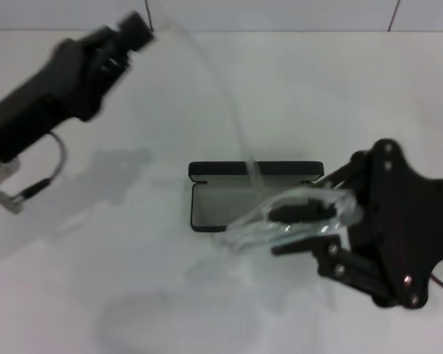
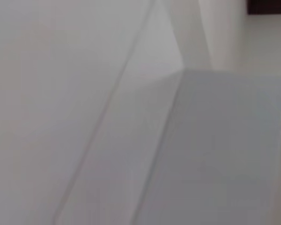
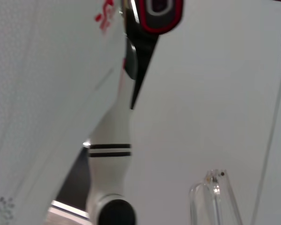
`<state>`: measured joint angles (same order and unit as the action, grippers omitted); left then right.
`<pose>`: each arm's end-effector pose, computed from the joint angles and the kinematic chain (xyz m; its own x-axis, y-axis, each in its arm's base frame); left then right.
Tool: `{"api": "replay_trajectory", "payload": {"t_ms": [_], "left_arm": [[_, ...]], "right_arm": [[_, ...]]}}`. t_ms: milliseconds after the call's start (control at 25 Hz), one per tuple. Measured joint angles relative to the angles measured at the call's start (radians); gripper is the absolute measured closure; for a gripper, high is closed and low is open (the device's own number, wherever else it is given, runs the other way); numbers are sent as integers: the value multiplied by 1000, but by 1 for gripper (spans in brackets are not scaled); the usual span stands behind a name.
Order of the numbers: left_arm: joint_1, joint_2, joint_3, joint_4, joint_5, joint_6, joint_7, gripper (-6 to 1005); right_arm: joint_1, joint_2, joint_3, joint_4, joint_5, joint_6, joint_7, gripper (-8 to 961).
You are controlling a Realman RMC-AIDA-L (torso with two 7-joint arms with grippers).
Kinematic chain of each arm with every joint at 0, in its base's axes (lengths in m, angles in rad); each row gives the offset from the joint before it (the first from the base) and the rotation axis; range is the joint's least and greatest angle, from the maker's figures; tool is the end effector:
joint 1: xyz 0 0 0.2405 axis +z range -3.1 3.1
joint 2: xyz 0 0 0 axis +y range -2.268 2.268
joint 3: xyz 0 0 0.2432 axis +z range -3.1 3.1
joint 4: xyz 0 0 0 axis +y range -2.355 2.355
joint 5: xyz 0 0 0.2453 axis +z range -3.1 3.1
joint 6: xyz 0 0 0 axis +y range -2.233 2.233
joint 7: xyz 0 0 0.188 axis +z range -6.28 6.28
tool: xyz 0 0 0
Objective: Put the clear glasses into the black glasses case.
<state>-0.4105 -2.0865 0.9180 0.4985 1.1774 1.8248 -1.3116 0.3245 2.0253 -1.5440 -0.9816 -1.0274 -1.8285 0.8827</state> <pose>-0.1984 0.3328 0.0175 0.2734 0.1539 0.9495 0.4226 -0.9060 0.0252 0.1014 0.2667 -0.0147 0.4128 0.3541 -0.8392 0.3369 -0.9154 -0.2205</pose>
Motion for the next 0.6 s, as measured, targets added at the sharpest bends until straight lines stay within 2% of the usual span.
{"api": "replay_trajectory", "payload": {"t_ms": [320,600], "left_arm": [[-109,-4,169,-42,-12,20,-1,930],[-120,-6,194,-46,-32,85,-1,930]], "right_arm": [[99,3,-49,138,21,30,-23,856],[116,2,-45,208,58,70,-54,856]]}}
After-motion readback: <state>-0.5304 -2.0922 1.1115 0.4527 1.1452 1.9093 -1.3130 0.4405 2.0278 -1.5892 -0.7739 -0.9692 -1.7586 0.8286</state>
